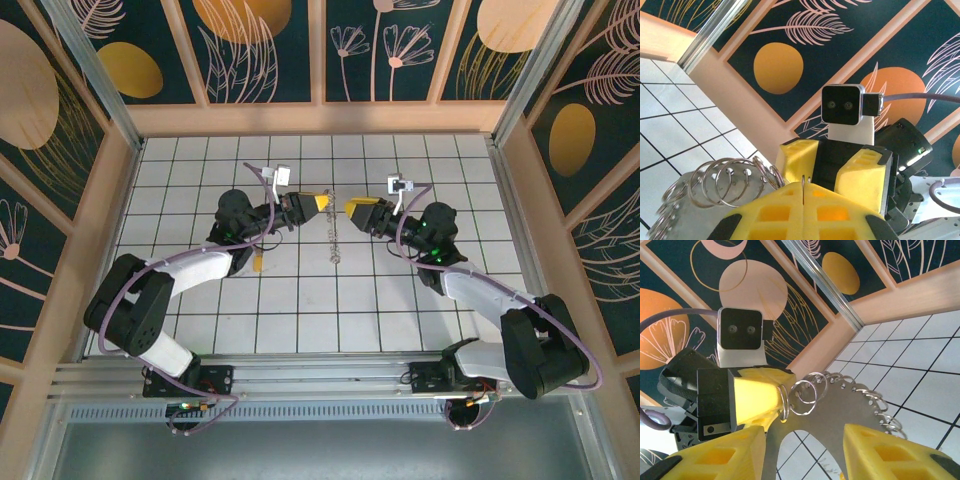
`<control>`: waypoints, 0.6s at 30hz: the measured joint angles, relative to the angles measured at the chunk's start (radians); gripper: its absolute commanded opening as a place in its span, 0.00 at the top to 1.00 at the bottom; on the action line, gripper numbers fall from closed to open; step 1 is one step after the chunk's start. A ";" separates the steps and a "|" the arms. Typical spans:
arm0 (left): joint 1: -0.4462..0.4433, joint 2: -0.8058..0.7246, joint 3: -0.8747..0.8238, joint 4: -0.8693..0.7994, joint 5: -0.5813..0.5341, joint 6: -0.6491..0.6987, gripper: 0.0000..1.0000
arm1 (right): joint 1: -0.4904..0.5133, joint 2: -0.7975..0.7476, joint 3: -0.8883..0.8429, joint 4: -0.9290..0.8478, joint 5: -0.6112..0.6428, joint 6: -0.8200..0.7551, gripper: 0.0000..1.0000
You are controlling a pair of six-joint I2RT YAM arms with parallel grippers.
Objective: Put the keys on the keyring
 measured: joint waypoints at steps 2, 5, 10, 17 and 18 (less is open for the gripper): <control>0.000 -0.003 0.000 -0.001 -0.002 0.000 1.00 | 0.002 0.000 0.000 0.000 0.000 0.000 0.55; 0.000 -0.010 0.000 -0.003 -0.006 0.000 1.00 | 0.006 -0.009 0.000 -0.001 0.005 0.000 0.55; 0.000 -0.029 0.000 -0.008 -0.008 -0.001 1.00 | 0.016 -0.042 -0.005 -0.001 0.016 0.000 0.56; 0.000 -0.053 -0.003 -0.007 -0.007 0.008 1.00 | 0.021 -0.057 -0.007 -0.016 0.064 0.000 0.58; 0.000 -0.053 -0.003 -0.007 -0.006 0.012 1.00 | 0.021 -0.061 -0.010 -0.021 0.079 0.000 0.58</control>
